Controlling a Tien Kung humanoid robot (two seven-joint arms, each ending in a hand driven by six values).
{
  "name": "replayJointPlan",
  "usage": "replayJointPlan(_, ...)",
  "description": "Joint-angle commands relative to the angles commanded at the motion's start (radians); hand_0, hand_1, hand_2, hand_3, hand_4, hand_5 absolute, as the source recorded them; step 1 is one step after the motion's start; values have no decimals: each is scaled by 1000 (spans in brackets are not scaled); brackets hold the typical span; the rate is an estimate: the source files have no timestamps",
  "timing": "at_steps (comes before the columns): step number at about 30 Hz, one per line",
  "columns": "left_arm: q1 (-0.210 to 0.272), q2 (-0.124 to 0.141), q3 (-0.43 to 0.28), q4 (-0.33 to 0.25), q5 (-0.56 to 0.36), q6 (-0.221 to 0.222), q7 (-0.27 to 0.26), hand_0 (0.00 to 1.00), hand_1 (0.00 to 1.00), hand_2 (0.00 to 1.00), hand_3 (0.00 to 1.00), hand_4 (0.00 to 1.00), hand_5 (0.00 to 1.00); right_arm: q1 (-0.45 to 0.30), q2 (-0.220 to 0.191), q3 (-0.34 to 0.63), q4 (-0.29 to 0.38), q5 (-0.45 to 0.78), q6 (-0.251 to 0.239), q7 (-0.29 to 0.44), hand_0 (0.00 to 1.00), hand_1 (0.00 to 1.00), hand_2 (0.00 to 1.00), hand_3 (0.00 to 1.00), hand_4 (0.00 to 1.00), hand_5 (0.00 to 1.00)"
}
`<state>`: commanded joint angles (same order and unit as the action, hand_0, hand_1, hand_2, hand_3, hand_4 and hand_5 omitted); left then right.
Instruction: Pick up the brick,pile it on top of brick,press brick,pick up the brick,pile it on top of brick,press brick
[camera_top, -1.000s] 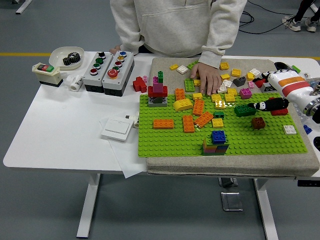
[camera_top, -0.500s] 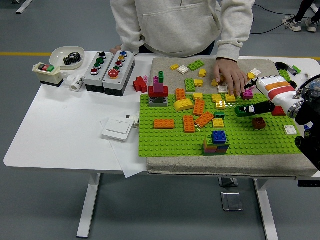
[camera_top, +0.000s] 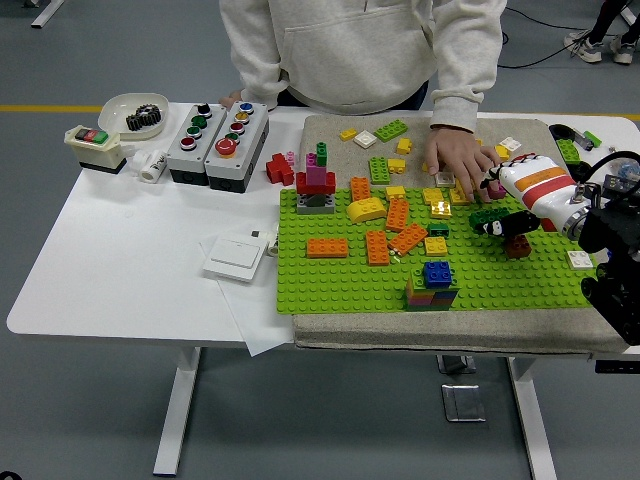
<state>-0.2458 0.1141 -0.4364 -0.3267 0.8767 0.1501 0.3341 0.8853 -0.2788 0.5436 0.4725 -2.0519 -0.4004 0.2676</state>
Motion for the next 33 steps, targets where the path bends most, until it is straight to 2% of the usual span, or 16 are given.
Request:
replayJointPlan(16,-30,-1,-7,-6,14,-2,8,684,738,735,594,685,663,22,13,-28,-86,-116,-6,-3,727,623,679,614,908,536)
replayJointPlan(25,-38,-2,-13,-7,24,-4,11,685,743,738,594,685,662,21,6,-26,-101,-103,11,-13,726,616,671,593,899,533)
replayJointPlan(33,-45,-3,-17,-9,31,-6,14,685,736,737,593,685,662,21,17,-42,-111,-47,53,-22,727,617,673,613,896,528)
